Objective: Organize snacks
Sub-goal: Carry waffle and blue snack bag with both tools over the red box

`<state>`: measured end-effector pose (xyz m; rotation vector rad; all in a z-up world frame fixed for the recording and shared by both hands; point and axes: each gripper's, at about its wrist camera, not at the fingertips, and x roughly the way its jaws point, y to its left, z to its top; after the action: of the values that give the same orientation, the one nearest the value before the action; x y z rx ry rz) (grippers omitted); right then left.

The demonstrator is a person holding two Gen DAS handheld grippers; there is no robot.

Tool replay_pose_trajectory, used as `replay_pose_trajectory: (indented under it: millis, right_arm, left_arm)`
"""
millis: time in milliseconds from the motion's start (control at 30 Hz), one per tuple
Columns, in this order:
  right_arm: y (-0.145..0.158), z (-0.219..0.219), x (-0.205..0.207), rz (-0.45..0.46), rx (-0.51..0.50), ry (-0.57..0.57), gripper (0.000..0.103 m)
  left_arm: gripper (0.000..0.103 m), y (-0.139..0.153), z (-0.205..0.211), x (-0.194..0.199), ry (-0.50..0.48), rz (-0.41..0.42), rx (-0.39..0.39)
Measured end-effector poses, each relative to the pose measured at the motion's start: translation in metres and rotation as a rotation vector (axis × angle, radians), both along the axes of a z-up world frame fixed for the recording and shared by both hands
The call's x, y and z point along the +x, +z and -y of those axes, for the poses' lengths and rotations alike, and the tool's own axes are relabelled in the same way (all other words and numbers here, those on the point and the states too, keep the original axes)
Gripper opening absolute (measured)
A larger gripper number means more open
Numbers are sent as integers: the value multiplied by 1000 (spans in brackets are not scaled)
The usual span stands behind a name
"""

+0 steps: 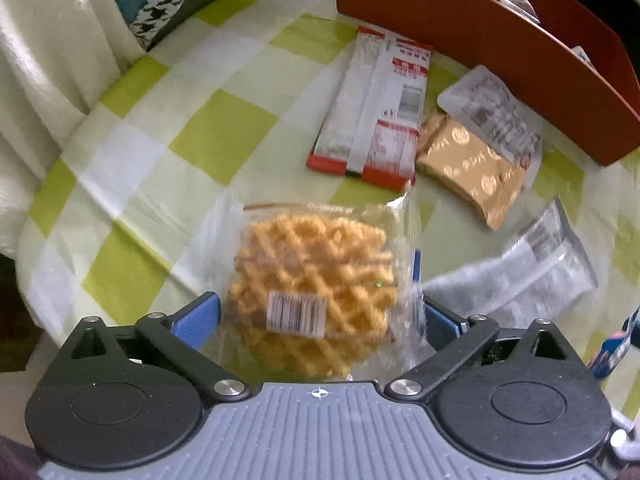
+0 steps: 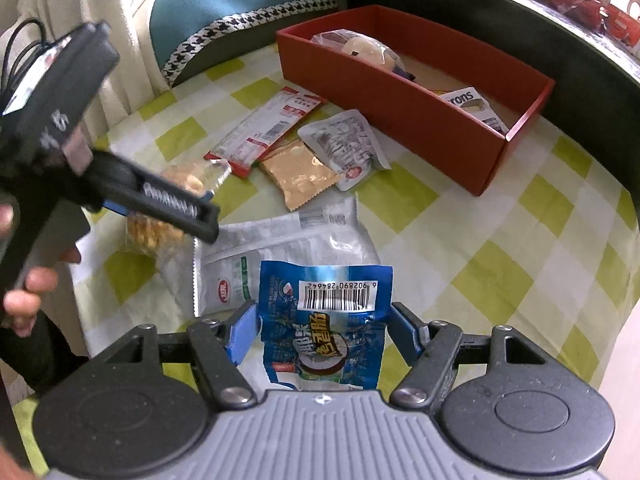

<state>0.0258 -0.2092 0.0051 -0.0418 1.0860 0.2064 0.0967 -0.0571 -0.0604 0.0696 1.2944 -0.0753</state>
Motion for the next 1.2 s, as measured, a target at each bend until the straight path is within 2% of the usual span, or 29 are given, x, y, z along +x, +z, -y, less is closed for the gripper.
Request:
replay_pose_trajectory:
  millis: [100,167,333,467,567,1200]
  right_arm:
    - [-1,3,0,-6,-4,-8,71]
    - [-1,1,0,-6,-9,-1,71]
    - [0,-4,0,7,-19,8,71]
    - [3,-2,-1,27,-20,-9,71]
    - [8,-2,1,44,-13,-13,71]
    - [39,16,24,128,49,-113,70]
  left_arm:
    - [91,0,-8,-5,21,13,-5]
    - [77,8,-12,-6,36,40,-8]
    - [73,21,-21,-7,54,56,-68]
    - [64,34,-31,-9,57,70,-116]
    - [57,41,-18,-3,45,94,-122]
    - [43,67,-5,20,-3,139,-241]
